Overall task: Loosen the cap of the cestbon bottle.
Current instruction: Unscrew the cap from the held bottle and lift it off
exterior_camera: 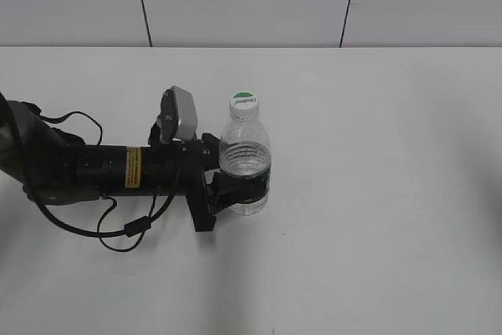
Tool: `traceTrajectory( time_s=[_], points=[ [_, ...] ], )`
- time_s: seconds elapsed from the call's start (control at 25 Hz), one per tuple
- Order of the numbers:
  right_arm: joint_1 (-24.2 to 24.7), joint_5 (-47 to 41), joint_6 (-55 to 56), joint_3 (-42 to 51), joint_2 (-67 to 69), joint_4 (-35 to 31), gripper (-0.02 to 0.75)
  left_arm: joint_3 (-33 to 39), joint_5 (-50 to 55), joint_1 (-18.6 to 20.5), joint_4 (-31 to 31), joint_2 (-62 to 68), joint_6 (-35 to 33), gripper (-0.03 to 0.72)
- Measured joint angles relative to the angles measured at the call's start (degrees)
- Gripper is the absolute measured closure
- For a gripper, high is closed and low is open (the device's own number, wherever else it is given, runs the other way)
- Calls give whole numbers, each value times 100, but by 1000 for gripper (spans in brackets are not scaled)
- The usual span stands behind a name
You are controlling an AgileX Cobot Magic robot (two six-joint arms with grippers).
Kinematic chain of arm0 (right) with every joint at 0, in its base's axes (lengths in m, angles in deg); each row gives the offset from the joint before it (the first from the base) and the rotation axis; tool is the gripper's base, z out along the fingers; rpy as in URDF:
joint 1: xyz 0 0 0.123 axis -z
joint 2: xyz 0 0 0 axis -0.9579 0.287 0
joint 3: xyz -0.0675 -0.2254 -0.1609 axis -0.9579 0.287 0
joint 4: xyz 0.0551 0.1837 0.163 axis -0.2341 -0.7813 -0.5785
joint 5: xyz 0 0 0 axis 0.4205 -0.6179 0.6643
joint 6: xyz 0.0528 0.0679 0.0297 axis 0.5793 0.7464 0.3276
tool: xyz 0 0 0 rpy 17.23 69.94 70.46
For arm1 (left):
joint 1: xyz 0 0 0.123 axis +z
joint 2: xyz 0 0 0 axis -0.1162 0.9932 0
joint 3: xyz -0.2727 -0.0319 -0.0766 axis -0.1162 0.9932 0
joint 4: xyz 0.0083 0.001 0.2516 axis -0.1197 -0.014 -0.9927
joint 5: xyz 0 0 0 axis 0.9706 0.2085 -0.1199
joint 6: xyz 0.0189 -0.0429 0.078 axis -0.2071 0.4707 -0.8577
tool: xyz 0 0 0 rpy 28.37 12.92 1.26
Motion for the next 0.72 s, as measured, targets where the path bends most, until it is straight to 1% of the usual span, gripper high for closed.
traceTrajectory(
  time_s=[0.2,0.28,0.4,0.52,0.72],
  points=[
    [-17,-127,332,-914,1174,-316,407,0,0,0,5,0,0,309],
    [-137,-127,482,-1238,1567,-359,407,0,0,0,5,0,0,309],
    [-575,-127,762,-1734,2090,-357,407,-2,5,0,5,0,0,309],
    [-1178,-127,1132,-2239,2610,-272,407,-2,5,0,5,0,0,309],
    [-1837,-133,1367,-2968,3410,-379,407,-2,5,0,5,0,0,311]
  ],
)
